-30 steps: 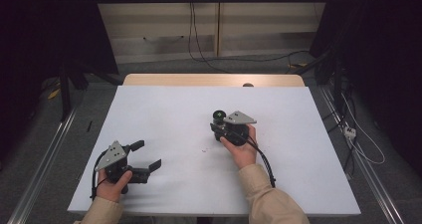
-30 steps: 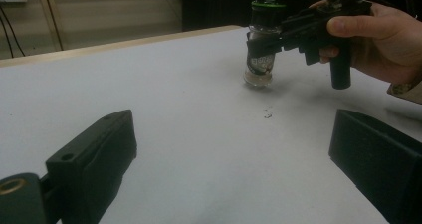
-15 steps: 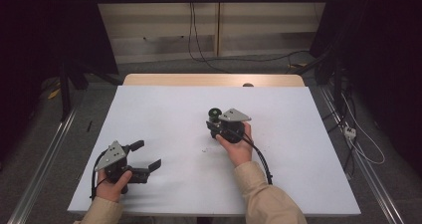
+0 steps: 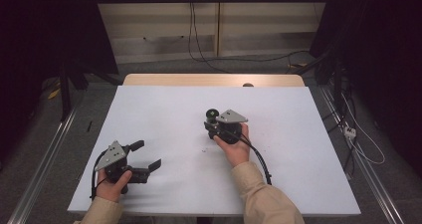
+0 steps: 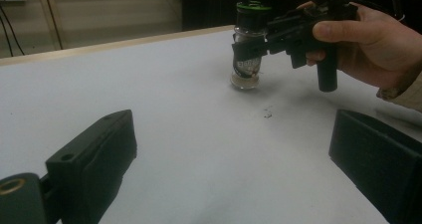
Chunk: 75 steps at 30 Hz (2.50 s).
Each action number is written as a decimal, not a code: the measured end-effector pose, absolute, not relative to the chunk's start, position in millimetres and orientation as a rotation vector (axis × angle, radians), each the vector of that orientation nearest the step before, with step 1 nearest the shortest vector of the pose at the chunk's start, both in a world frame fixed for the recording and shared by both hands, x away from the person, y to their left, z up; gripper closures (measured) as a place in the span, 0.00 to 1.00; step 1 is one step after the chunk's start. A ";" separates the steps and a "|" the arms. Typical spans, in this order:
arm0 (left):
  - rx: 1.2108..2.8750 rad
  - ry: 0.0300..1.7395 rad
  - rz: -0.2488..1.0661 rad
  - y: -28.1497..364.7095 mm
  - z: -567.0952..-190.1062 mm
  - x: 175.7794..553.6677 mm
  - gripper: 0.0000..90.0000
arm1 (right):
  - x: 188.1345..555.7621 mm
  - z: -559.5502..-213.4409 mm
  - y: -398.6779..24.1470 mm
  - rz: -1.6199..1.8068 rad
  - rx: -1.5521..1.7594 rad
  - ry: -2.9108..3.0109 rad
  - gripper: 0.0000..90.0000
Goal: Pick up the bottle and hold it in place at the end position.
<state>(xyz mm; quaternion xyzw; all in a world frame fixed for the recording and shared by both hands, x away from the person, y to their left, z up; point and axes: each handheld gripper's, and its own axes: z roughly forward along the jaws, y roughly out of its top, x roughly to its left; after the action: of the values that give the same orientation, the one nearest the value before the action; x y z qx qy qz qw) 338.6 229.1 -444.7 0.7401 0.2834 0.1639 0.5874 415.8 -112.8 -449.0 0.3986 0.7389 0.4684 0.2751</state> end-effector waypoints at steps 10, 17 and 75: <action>1.727 0.655 0.375 228.3 -445.4 339.5 0.05 | 416.1 -454.3 -113.8 1.252 1.060 2.008 0.60; 1.732 0.651 0.379 226.2 -445.8 338.5 0.05 | 414.8 -455.1 -115.3 1.253 1.054 2.012 0.60; 1.824 0.641 0.194 162.9 -414.8 394.1 0.91 | 415.9 -454.6 -119.0 1.260 1.081 2.031 0.60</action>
<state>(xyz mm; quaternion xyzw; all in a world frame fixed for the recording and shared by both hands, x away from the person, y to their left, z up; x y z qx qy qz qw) 394.1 162.9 -414.8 0.7753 0.2725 0.0823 0.5639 415.9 -119.0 -454.6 0.3984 0.7484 0.4642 0.2561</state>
